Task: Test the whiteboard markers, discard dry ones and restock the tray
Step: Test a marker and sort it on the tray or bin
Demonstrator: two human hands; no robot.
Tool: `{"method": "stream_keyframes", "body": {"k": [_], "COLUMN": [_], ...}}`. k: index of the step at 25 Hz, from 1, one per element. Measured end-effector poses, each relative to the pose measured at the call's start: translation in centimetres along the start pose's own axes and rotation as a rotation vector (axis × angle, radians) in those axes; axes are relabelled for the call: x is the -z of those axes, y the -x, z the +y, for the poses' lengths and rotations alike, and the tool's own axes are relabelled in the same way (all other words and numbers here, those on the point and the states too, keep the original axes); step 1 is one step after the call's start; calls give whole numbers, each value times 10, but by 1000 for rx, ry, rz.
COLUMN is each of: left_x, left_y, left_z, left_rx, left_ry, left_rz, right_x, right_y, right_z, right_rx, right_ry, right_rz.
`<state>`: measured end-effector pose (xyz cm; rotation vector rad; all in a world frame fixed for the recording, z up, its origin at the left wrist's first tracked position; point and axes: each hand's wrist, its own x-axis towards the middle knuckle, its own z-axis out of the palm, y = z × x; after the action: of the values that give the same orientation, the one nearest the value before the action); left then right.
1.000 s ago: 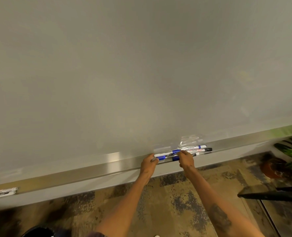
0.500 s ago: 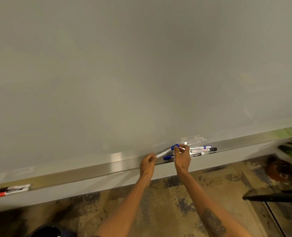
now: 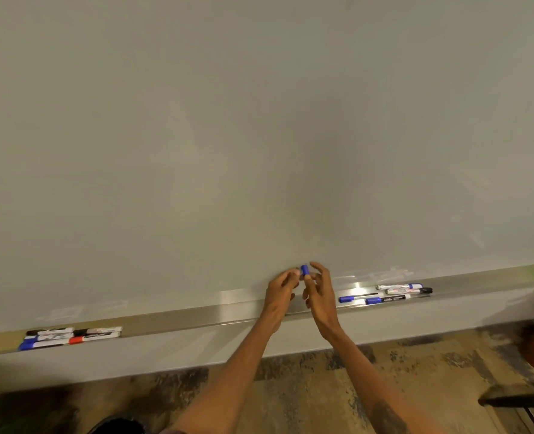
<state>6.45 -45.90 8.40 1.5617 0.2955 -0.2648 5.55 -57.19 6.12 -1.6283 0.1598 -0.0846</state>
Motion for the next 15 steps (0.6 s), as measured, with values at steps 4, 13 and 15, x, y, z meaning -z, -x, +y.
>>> {"method": "stream_keyframes", "body": {"k": [4, 13, 15], "left_x": [38, 98, 108], "left_y": [16, 52, 56], "left_z": [20, 75, 90], "left_rx": [-61, -284, -309], "left_ry": [156, 367, 420], "left_rz": [8, 48, 56], "right_x": [-41, -106, -116], "right_y": [25, 34, 33], "right_z": [-27, -102, -119], "right_rx": [-25, 213, 282], "right_ry": [-46, 178, 295], "right_rz": [-85, -140, -120]}}
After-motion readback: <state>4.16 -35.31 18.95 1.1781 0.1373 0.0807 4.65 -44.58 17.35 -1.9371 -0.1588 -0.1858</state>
